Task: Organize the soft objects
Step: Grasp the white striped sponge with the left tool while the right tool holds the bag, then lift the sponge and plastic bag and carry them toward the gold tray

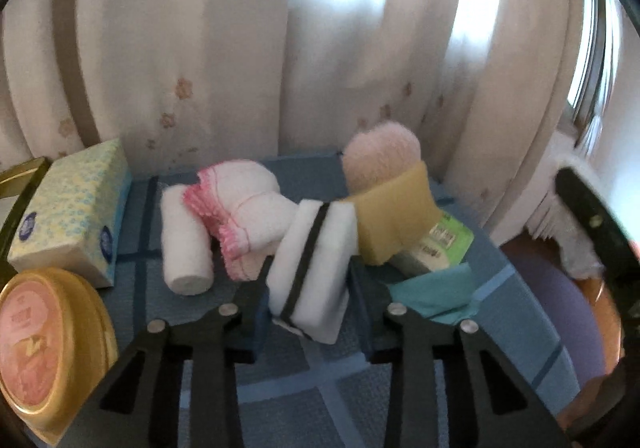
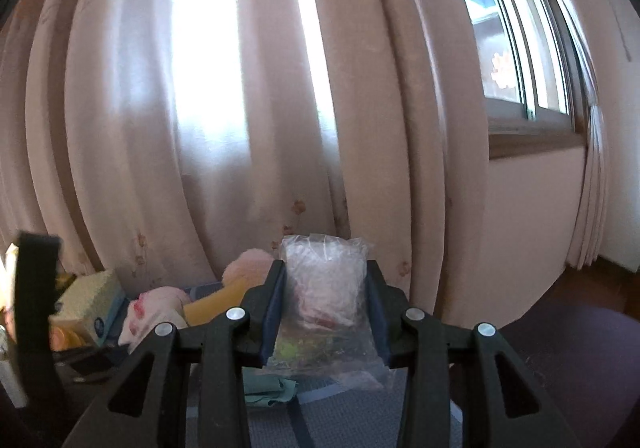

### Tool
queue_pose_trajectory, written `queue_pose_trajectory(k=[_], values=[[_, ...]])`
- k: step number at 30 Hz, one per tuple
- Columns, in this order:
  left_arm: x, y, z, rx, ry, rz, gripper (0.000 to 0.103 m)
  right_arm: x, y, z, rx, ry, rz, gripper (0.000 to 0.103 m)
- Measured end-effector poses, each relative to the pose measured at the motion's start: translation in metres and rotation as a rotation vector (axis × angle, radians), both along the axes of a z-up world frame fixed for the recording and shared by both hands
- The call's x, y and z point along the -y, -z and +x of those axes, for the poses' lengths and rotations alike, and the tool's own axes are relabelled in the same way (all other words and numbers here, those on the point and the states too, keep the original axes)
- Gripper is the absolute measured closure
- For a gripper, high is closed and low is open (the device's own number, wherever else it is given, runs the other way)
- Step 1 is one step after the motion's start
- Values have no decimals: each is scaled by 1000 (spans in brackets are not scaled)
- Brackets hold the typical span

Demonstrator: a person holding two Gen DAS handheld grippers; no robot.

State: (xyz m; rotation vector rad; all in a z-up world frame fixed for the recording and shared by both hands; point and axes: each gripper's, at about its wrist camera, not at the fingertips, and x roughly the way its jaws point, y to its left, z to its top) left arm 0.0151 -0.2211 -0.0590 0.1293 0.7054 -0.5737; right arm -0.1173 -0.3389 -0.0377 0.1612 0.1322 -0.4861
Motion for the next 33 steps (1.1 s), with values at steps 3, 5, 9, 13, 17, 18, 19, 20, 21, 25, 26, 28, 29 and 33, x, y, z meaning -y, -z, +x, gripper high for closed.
queue_pose_trajectory(k=[3, 5, 9, 13, 17, 18, 19, 20, 21, 25, 26, 28, 29, 33], values=[[-11, -7, -9, 43, 7, -47, 72, -3, 0, 0, -3, 3, -18, 62], [-17, -13, -21, 112, -5, -58, 72, -2, -1, -1, 4, 0, -14, 62], [-30, -20, -39, 198, -36, -53, 72, 2, 0, -1, 8, -14, 10, 62], [-41, -22, -43, 213, -66, -51, 72, 0, -1, 0, 11, -36, 7, 62], [-48, -22, -44, 216, -88, -47, 72, -7, -2, 4, -8, -37, -34, 62], [-48, -22, -44, 216, -91, -46, 72, -9, -2, 5, -11, -37, -39, 62], [-49, -22, -45, 216, -92, -45, 72, -10, -2, 5, -15, -36, -46, 62], [-49, -21, -45, 215, -93, -44, 72, -11, -2, 6, -19, -35, -53, 62], [-50, -22, -45, 215, -95, -44, 72, -12, -2, 6, -21, -34, -56, 62], [-53, -22, -45, 205, -108, -45, 72, -14, -3, 7, -26, -28, -65, 62], [-54, -21, -45, 203, -111, -47, 72, -15, -3, 7, -27, -27, -67, 62], [-57, -21, -45, 199, -115, -51, 72, -15, -3, 7, -28, -25, -69, 62], [-58, -21, -45, 198, -117, -53, 72, -15, -3, 7, -28, -23, -70, 62], [-62, -22, -47, 204, -126, -54, 72, -17, -2, 7, -30, -14, -75, 62]])
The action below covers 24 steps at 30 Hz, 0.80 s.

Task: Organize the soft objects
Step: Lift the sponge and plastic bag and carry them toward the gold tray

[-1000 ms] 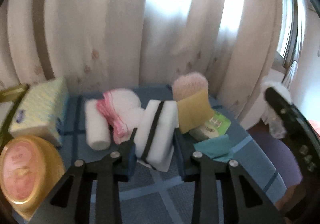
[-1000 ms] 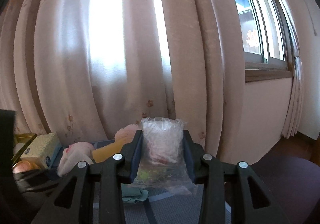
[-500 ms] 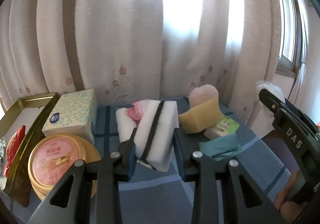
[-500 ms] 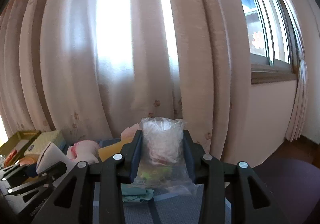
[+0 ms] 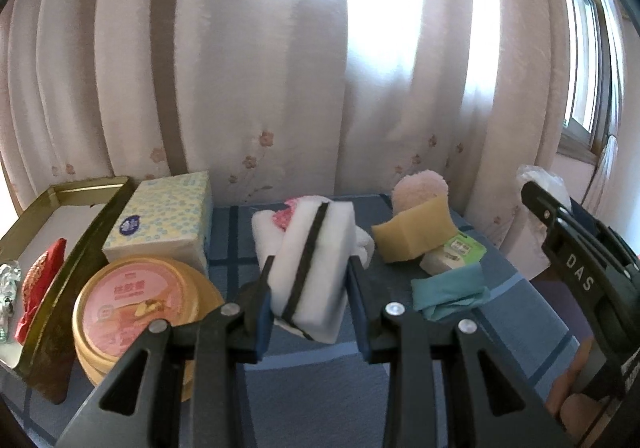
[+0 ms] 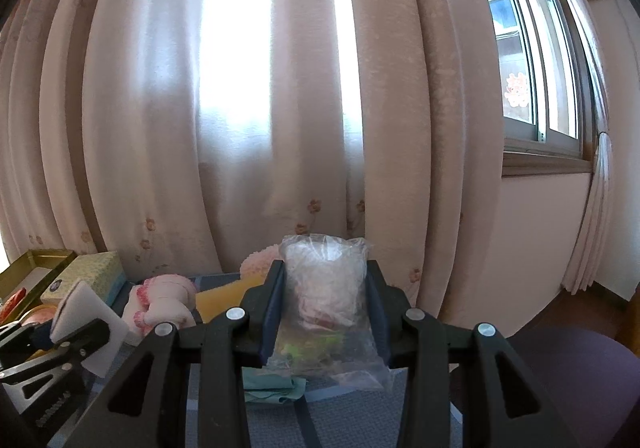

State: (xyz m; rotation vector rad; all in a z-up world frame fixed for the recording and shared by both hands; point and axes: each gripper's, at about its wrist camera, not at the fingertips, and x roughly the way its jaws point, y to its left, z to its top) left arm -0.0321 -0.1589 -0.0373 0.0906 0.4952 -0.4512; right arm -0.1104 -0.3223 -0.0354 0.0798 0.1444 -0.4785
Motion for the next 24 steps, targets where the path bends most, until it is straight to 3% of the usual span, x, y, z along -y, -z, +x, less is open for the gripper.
queue_pose_trajectory(k=[24], values=[[-27, -1, -11, 28, -53, -17, 72, -37, 1, -2, -1, -40, -2, 62]])
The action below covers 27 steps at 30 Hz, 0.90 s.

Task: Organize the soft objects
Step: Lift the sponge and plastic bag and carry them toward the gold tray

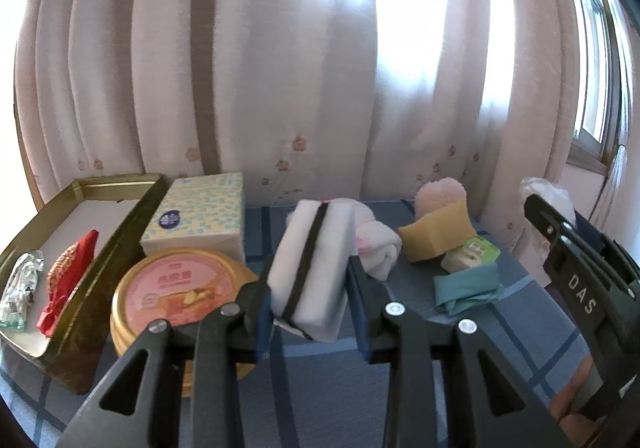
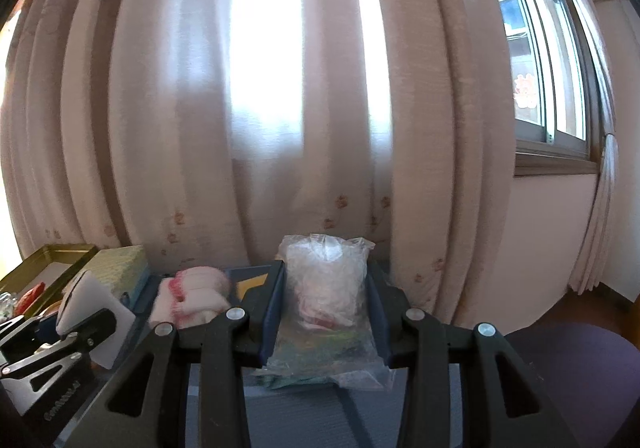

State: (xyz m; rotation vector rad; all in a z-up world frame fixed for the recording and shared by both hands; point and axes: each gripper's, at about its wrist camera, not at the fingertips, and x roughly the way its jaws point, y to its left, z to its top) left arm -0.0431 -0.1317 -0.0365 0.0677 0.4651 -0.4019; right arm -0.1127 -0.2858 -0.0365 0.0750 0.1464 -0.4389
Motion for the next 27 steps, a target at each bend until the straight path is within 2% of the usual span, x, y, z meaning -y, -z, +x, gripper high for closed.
queue_pose_trajectory(k=[16, 27], values=[[-49, -1, 1, 16, -58, 5, 72, -55, 0, 13, -3, -93, -12, 62], [-78, -5, -4, 38, -32, -56, 72, -89, 1, 18, -4, -144, -20, 62]])
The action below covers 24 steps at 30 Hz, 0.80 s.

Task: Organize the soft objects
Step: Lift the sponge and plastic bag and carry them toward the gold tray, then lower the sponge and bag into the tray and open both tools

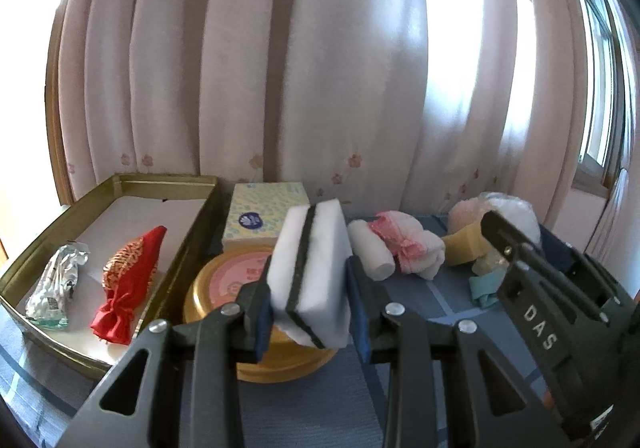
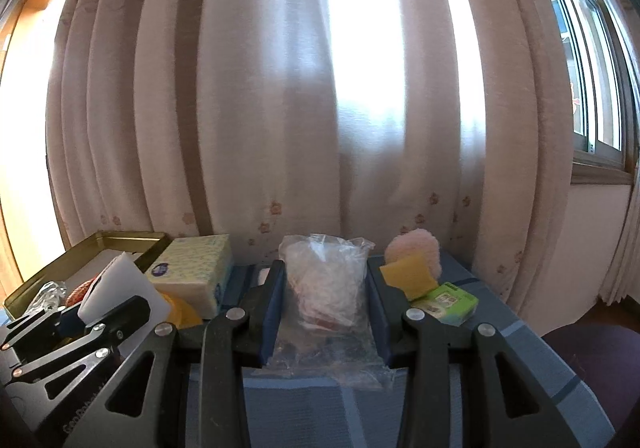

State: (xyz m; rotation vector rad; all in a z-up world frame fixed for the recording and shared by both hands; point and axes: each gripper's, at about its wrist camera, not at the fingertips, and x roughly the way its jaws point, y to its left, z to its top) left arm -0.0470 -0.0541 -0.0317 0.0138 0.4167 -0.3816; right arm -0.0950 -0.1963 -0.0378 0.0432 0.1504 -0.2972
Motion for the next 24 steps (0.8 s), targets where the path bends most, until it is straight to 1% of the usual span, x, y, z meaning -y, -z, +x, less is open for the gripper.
queue_pose_trajectory(k=[4, 9, 12, 16, 24], values=[[-13, -2, -2, 19, 2, -25, 72, -14, 1, 2, -3, -27, -7, 61], [-32, -4, 5, 13, -28, -34, 72, -34, 2, 9, -16, -70, -10, 62], [-45, -7, 9, 17, -48, -36, 72, -45, 3, 15, -18, -109, 15, 62], [-67, -14, 15, 37, -81, -24, 72, -65, 0, 31, -54, -175, 45, 62], [-110, -39, 43, 76, -170, 14, 72, -105, -31, 65, -40, -273, 72, 62]])
